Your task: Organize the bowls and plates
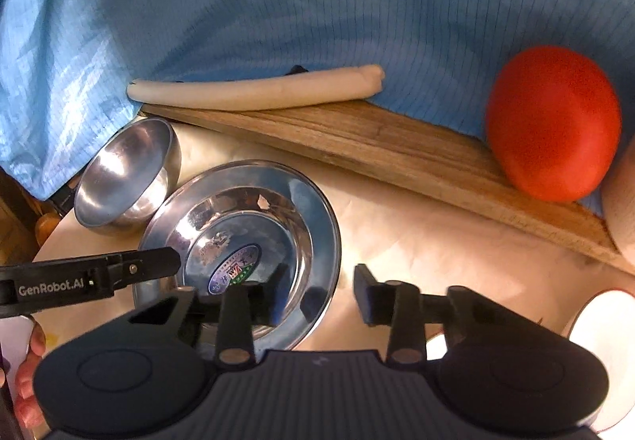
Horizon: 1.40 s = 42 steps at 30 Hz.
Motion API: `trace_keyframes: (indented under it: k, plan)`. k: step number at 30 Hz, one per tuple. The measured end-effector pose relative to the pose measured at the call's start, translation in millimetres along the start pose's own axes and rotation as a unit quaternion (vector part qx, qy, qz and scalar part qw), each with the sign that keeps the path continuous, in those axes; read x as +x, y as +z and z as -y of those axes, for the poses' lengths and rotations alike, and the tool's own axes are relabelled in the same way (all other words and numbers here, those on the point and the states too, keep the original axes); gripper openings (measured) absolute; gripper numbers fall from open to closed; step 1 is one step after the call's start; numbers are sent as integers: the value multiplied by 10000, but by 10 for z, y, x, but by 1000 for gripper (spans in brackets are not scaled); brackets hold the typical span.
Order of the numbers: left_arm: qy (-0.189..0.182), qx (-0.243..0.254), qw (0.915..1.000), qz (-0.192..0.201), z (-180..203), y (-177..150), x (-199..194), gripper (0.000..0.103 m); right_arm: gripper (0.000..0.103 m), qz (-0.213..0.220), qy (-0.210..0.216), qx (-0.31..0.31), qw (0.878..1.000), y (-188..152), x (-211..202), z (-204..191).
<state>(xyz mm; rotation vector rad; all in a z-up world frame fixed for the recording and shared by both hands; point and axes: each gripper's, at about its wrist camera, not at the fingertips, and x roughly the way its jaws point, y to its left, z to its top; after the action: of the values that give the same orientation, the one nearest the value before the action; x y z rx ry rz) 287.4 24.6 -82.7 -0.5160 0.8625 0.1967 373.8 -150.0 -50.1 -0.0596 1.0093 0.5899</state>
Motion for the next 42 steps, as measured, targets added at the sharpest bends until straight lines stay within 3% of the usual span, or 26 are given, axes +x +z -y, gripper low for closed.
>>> trace_keyframes:
  k: [5, 15, 25, 42]
  plan:
    - [-59, -7, 10000, -28, -3, -17, 29, 38, 23, 4, -20, 34, 10000, -35, -4, -14]
    - [-15, 69, 10000, -51, -63, -24, 23, 21, 21, 34, -83, 92, 9999, -71, -17, -14]
    - [-160, 65, 9998, -20, -40, -68, -167, 21, 20, 147, -107, 150, 9997, -139, -166, -5]
    - [-481, 434, 9979, 0, 195, -287, -648, 21, 20, 400, -136, 153, 9990, -505, -822, 71]
